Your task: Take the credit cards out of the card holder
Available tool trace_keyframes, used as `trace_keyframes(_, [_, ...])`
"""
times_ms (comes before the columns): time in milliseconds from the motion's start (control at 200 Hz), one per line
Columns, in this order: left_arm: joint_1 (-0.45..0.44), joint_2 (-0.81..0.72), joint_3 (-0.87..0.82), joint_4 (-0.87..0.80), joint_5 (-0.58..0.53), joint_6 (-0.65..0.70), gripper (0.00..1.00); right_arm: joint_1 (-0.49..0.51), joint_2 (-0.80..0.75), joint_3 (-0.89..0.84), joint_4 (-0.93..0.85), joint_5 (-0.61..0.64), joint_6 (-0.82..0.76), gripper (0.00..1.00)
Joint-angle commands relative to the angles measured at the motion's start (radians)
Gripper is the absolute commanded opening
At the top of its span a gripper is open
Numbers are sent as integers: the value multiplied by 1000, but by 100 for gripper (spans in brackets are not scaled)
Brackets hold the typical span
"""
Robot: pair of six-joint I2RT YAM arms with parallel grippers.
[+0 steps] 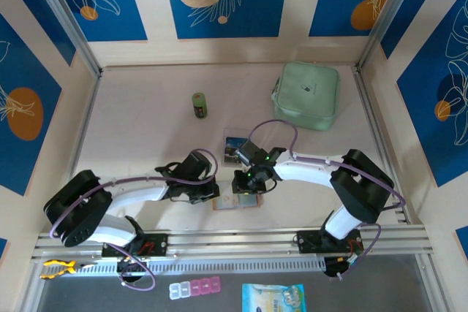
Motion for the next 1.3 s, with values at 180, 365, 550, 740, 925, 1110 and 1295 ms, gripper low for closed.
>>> trace_keyframes(180, [-9, 19, 38, 28, 29, 10, 3, 4, 2, -25, 64, -59, 34, 26])
trace_keyframes(365, [-13, 57, 32, 15, 16, 28, 3, 5, 32, -37, 103, -77, 49, 29])
trace_keyframes(550, [-13, 62, 19, -15, -2, 39, 2, 6, 38, -55, 134, -91, 55, 29])
trace_keyframes(740, [-12, 60, 16, -21, -6, 39, 2, 5, 47, -66, 157, -101, 61, 24])
trace_keyframes(925, [-12, 63, 21, -24, -6, 41, 2, 4, 51, -74, 174, -111, 66, 19])
trace_keyframes(1110, [-13, 58, 22, -29, -9, 41, 2, 4, 60, -60, 125, -85, 58, 27])
trace_keyframes(1295, [-12, 51, 25, -41, -13, 44, 3, 8, 50, -25, 12, -11, 29, 30])
